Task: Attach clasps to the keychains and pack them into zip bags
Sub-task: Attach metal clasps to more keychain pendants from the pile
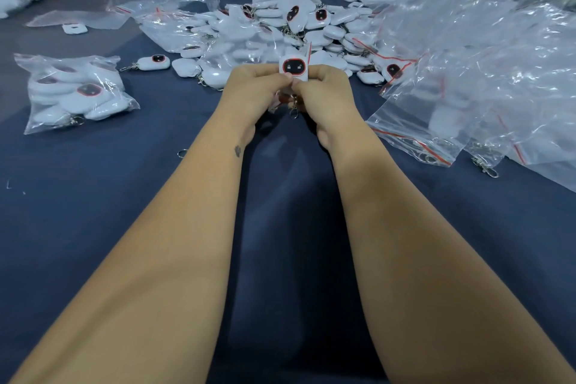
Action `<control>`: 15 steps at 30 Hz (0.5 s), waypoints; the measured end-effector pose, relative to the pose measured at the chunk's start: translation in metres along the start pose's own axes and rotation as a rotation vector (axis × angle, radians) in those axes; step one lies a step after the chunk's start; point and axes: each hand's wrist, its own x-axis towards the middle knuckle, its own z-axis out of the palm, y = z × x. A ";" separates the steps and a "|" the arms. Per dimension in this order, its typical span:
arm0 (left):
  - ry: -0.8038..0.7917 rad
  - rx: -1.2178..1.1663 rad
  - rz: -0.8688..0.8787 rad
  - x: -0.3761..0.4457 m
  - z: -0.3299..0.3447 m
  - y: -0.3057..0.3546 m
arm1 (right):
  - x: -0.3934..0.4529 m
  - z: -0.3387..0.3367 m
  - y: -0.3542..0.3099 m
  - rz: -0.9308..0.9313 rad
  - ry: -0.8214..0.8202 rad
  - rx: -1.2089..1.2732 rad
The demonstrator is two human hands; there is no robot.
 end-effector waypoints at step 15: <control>0.025 0.060 -0.021 0.000 -0.001 0.001 | -0.005 -0.001 -0.005 -0.007 -0.046 0.128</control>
